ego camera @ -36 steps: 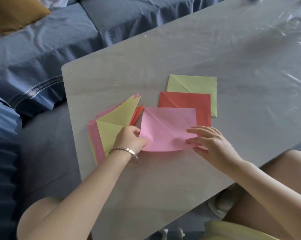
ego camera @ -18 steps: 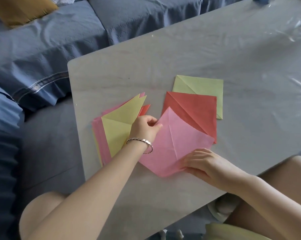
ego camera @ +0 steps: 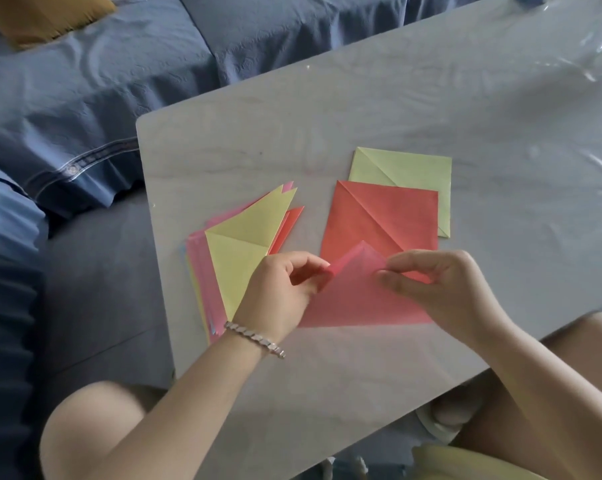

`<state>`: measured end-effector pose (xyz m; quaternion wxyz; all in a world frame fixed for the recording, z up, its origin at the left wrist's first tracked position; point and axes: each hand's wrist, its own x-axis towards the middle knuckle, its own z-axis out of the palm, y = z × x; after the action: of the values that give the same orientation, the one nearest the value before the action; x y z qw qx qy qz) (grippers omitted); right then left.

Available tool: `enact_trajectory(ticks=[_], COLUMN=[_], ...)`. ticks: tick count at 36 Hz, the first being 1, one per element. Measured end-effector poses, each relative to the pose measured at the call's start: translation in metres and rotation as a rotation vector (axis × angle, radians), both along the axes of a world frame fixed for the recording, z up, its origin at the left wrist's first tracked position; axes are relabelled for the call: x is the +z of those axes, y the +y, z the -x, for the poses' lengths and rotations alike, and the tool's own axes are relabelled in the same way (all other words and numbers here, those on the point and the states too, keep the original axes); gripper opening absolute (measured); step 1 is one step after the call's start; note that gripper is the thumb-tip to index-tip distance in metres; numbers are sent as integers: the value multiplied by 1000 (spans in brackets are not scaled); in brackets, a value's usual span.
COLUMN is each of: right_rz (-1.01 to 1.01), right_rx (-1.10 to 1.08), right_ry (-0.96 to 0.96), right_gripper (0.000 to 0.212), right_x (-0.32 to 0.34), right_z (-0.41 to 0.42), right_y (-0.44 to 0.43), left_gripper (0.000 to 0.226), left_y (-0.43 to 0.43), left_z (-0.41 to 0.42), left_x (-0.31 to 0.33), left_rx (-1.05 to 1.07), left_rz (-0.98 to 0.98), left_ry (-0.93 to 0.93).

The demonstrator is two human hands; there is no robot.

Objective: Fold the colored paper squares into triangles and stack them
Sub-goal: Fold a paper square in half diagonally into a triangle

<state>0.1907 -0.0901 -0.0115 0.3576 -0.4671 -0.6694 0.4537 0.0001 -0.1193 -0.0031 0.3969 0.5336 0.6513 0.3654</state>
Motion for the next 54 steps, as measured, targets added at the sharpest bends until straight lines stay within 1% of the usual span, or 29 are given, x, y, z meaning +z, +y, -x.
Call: enact_trajectory(ticks=[3, 6, 7, 9, 11, 12, 15, 19, 22, 25, 28, 32, 39, 45, 49, 54], right_rz=[37, 59, 62, 70, 80, 81, 80, 73, 100, 142, 125, 74, 46, 63, 67, 88], right_rx=[-46, -91, -95, -101, -118, -126, -141, -165, -201, -236, -226, -205, -206, -208, -204, -202], right_ry=[41, 57, 52, 55, 78, 84, 97, 165, 217, 245, 263, 270, 257, 288, 282, 299], right_gripper=[21, 25, 25, 26, 27, 26, 21, 19, 14, 16, 14, 13, 15, 14, 21, 22], right_x=[2, 5, 7, 10, 12, 12, 14, 15, 15, 18, 21, 21, 21, 22, 22, 23], right_z=[4, 7, 8, 11, 13, 14, 17, 20, 22, 23, 24, 23, 22, 23, 23, 23], right_y=[-4, -8, -9, -11, -13, -13, -16, -19, -23, -25, -27, -28, -28, -28, -27, -27], left_gripper=[23, 11, 10, 15, 18, 18, 19, 18, 20, 19, 23, 21, 19, 19, 19, 22], left_y=[-7, -15, -17, -21, -23, -23, -25, -27, -27, -28, -29, -29, -30, -29, -30, -30], left_z=[-3, -8, -10, -14, -17, -18, -19, -20, -20, -21, -20, -21, -21, -20, -21, -23], left_x=[7, 14, 15, 14, 10, 9, 5, 6, 7, 8, 8, 8, 9, 10, 10, 10], left_rx=[36, 83, 81, 75, 105, 132, 188, 203, 219, 214, 198, 180, 181, 174, 177, 176], left_rz=[-103, -221, -247, -309, -355, -370, -390, -445, -462, -472, -490, -503, -504, -496, -486, -475], left_ry=[34, -51, -63, 12, 97, 110, 82, 69, 68, 81, 90, 118, 124, 112, 99, 91])
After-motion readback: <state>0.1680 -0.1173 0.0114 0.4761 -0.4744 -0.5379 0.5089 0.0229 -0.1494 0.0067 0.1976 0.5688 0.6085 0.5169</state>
